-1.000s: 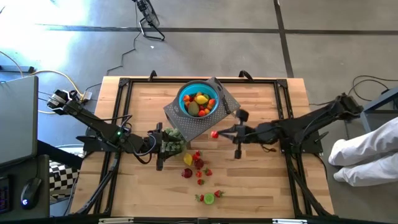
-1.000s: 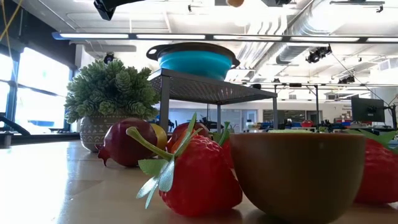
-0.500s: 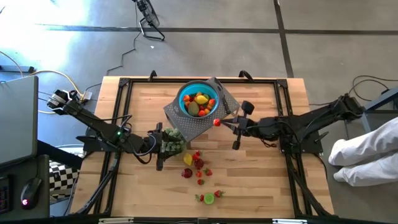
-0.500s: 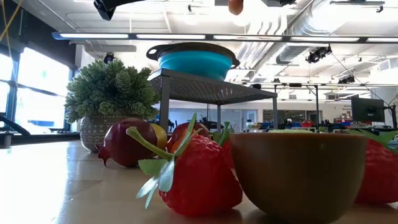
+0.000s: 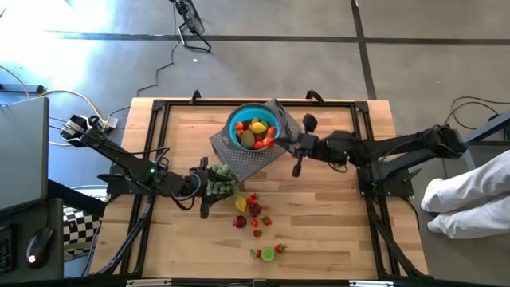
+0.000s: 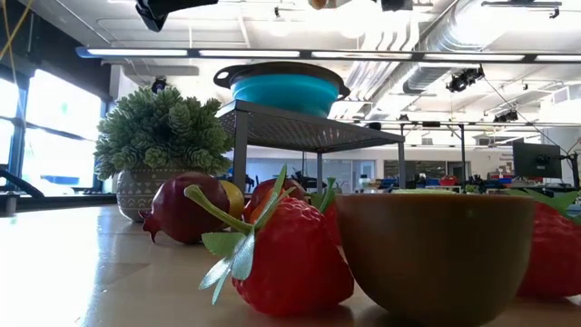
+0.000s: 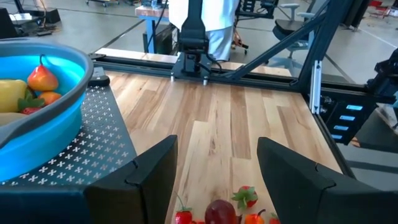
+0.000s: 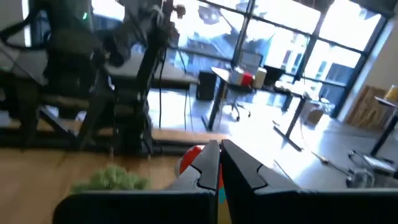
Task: Pick & Place Fruit
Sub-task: Put the pear into the blue strainer bowl on the shelf, then put the strawberry into the blue strainer bowl on the shelf
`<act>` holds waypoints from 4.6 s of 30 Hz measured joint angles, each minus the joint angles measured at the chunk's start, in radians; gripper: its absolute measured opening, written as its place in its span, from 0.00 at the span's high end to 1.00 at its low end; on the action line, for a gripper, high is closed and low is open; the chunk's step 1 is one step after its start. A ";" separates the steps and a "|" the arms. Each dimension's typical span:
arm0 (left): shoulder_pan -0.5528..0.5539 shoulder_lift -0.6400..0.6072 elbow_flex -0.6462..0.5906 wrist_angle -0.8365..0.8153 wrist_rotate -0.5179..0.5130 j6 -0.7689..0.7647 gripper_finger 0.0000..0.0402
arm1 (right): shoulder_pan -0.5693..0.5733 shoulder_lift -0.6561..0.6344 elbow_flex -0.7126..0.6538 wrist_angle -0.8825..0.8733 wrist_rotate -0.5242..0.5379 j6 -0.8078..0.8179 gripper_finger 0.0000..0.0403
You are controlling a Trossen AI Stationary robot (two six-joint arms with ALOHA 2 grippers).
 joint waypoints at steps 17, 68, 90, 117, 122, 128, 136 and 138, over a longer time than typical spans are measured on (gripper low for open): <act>0.000 0.000 0.000 -0.022 -0.001 0.025 0.46 | -0.227 0.275 0.279 -0.158 -0.191 0.006 0.99; 0.000 0.000 0.000 -0.022 0.000 0.025 0.46 | -0.408 0.430 0.451 -0.418 -0.297 0.059 0.74; 0.000 0.000 0.000 -0.022 0.000 0.017 0.46 | -0.282 0.385 0.451 -0.566 -0.361 0.036 0.98; 0.000 0.000 0.000 -0.021 0.000 0.025 0.46 | 0.013 0.336 0.423 -0.772 0.012 0.239 0.99; 0.000 0.000 0.000 -0.020 0.000 0.025 0.46 | 0.035 0.232 0.424 -0.723 0.014 0.164 0.99; 0.000 0.000 0.000 -0.021 -0.001 0.031 0.46 | 0.017 0.131 0.423 -0.740 0.027 0.132 0.99; 0.000 0.000 0.000 -0.016 -0.018 0.033 0.46 | 0.062 -0.001 0.375 -0.864 0.024 0.170 0.99; 0.000 0.000 0.000 -0.017 -0.018 0.033 0.46 | 0.075 -0.050 0.318 -0.816 0.022 0.199 0.99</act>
